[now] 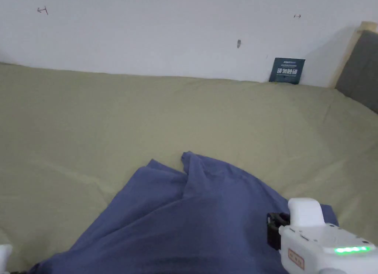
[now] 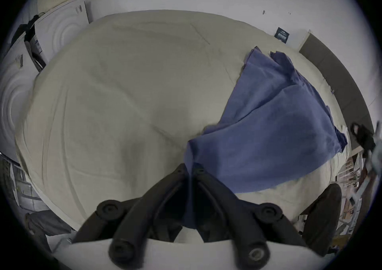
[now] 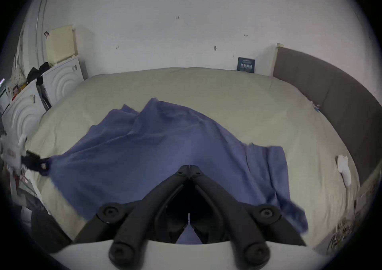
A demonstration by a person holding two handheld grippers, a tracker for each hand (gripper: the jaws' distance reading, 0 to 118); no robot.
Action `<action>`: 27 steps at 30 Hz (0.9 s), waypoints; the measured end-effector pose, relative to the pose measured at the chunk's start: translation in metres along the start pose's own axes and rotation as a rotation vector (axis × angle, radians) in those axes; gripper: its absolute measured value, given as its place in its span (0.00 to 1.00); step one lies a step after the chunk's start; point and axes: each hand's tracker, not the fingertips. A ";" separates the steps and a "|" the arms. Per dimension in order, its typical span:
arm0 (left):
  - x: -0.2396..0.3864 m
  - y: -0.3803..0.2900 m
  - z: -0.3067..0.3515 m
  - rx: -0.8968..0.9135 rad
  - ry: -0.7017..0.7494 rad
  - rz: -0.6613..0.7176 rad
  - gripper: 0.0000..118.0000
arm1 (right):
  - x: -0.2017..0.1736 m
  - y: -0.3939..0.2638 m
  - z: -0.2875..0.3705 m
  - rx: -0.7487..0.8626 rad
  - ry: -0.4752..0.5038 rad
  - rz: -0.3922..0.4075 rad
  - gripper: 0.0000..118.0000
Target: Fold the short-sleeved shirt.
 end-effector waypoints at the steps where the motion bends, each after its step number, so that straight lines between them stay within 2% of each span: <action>1: 0.000 0.000 0.000 0.000 -0.002 0.001 0.01 | 0.006 0.014 -0.021 -0.032 -0.001 0.003 0.01; 4: 0.001 0.000 0.001 0.000 -0.008 0.008 0.01 | 0.019 0.056 -0.080 -0.085 0.028 0.043 0.01; 6: 0.003 -0.001 0.002 0.002 -0.009 0.012 0.01 | 0.024 0.080 -0.118 -0.130 0.036 0.105 0.01; 7: 0.003 -0.001 0.002 0.000 -0.009 0.013 0.01 | 0.027 0.089 -0.136 -0.143 0.027 0.110 0.07; 8: 0.003 0.000 0.002 0.001 -0.008 0.012 0.01 | 0.029 0.095 -0.149 -0.195 0.069 0.110 0.30; 9: 0.004 0.000 0.002 0.002 -0.007 0.012 0.01 | 0.034 0.103 -0.166 -0.245 0.110 0.107 0.59; 10: 0.004 0.000 0.002 0.001 -0.008 0.012 0.01 | 0.038 0.107 -0.179 -0.283 0.137 0.088 0.72; 11: 0.005 -0.001 0.003 0.000 -0.009 0.012 0.01 | 0.042 0.110 -0.191 -0.308 0.142 0.092 0.71; 13: 0.004 0.001 0.001 -0.002 -0.008 0.007 0.01 | 0.041 0.112 -0.208 -0.335 0.062 0.139 0.71; 17: 0.004 0.003 -0.001 -0.006 -0.007 0.004 0.01 | 0.040 0.110 -0.232 -0.380 0.081 0.165 0.71; 19: 0.004 0.004 -0.003 -0.013 -0.005 0.000 0.01 | 0.031 0.102 -0.233 -0.440 0.123 0.161 0.72; 23: 0.005 0.005 -0.005 -0.021 -0.003 0.005 0.01 | 0.023 0.106 -0.219 -0.431 0.088 0.180 0.66; 24: 0.001 0.005 -0.007 -0.021 -0.003 0.005 0.01 | 0.022 0.109 -0.210 -0.429 0.091 0.194 0.61; 25: 0.001 0.006 -0.006 -0.022 -0.003 0.008 0.01 | 0.023 0.110 -0.198 -0.402 0.073 0.229 0.18; 26: 0.000 0.007 -0.004 -0.021 -0.006 0.015 0.01 | 0.024 0.111 -0.185 -0.355 0.068 0.220 0.03; 27: 0.000 0.009 0.001 -0.015 -0.010 0.025 0.01 | 0.026 0.116 -0.168 -0.367 0.101 0.174 0.03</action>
